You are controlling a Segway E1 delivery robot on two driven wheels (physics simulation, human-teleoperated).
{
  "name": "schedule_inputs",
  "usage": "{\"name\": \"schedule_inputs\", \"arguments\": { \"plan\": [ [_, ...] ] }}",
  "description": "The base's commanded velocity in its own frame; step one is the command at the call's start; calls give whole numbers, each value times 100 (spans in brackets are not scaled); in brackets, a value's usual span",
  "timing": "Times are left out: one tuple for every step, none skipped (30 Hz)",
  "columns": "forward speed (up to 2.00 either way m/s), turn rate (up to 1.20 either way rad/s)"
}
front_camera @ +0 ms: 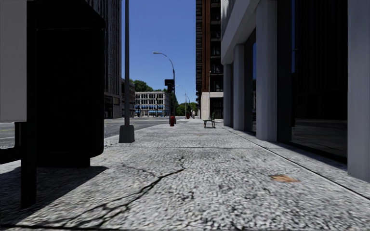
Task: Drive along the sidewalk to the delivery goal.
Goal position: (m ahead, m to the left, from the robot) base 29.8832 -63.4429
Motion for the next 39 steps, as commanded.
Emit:
{"name": "schedule_inputs", "arguments": {
  "plan": [
    [200, 0],
    [200, 0],
    [200, 0],
    [200, 0],
    [200, 0],
    [200, -3],
    [200, -6],
    [200, -6],
    [200, -6],
    [200, -7],
    [200, -7],
    [200, -7],
    [200, -7],
    [200, -7],
    [200, -7],
    [200, -7],
    [200, -7],
    [200, -7],
    [200, -3],
    [200, 0],
    [200, 0],
    [200, 0],
    [200, 0],
    [200, 0],
    [200, 0],
    [200, 0],
    [200, 0],
    [200, 0],
    [200, 0],
    [200, 0],
    [200, 0],
    [200, 0],
    [200, 0],
    [200, 0],
    [200, 0],
    [200, 0],
    [200, 0],
    [200, 0],
    [200, 0]
  ]
}}
